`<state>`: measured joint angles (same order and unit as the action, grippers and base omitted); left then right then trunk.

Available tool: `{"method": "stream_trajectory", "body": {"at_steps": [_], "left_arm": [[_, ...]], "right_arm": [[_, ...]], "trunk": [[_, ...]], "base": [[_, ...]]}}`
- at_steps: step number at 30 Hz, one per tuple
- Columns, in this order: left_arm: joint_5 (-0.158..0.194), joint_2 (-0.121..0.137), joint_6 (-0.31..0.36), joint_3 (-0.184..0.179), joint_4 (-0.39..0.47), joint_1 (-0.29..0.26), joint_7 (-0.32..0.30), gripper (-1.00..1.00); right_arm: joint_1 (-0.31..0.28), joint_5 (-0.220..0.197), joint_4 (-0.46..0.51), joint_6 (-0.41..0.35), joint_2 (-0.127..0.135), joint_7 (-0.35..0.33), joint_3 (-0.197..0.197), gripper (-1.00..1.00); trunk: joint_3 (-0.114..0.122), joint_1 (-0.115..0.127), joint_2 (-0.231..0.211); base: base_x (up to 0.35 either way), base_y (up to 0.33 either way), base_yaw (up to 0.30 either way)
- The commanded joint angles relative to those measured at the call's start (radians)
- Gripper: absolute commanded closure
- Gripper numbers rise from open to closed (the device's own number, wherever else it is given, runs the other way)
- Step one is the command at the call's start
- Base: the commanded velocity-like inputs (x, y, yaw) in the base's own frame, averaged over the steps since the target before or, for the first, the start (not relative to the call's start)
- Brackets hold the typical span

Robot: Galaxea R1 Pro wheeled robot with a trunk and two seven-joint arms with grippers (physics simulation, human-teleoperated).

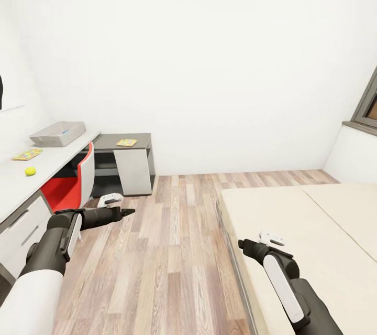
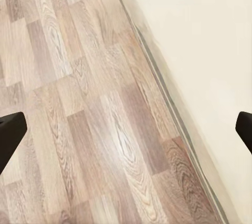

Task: Put all the toys in the child's room - the three board games (two on the bed and one on the table), the two jigsaw puzzles on the table, and the tennis ball on the table - inside the toy box on the table in the child's room.

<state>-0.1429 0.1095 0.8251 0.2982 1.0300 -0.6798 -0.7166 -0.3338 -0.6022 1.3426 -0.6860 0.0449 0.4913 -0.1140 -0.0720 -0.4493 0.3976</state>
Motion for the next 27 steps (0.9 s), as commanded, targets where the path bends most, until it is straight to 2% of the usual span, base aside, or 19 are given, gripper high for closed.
{"method": "stream_trajectory", "body": {"at_steps": [1, 20, 27], "left_arm": [[-0.011, -0.001, 0.003, 0.002, 0.001, -0.001, -0.01, -1.0], [-0.011, -0.002, 0.003, 0.002, 0.001, -0.001, -0.009, -1.0], [-0.011, -0.002, 0.003, 0.002, 0.001, -0.001, -0.009, -1.0]], "right_arm": [[-0.001, -0.01, 0.001, -0.001, 0.001, 0.01, -0.003, -1.0], [-0.001, -0.011, 0.001, -0.001, 0.001, 0.01, -0.003, -1.0], [-0.001, -0.011, 0.001, -0.001, 0.001, 0.01, -0.003, -1.0]], "trunk": [[-0.002, -0.001, 0.002], [-0.002, -0.001, 0.002], [-0.002, -0.001, 0.002]], "base": [[-0.001, -0.007, 0.002], [0.0, -0.071, 0.001], [0.0, -0.048, 0.165]]}}
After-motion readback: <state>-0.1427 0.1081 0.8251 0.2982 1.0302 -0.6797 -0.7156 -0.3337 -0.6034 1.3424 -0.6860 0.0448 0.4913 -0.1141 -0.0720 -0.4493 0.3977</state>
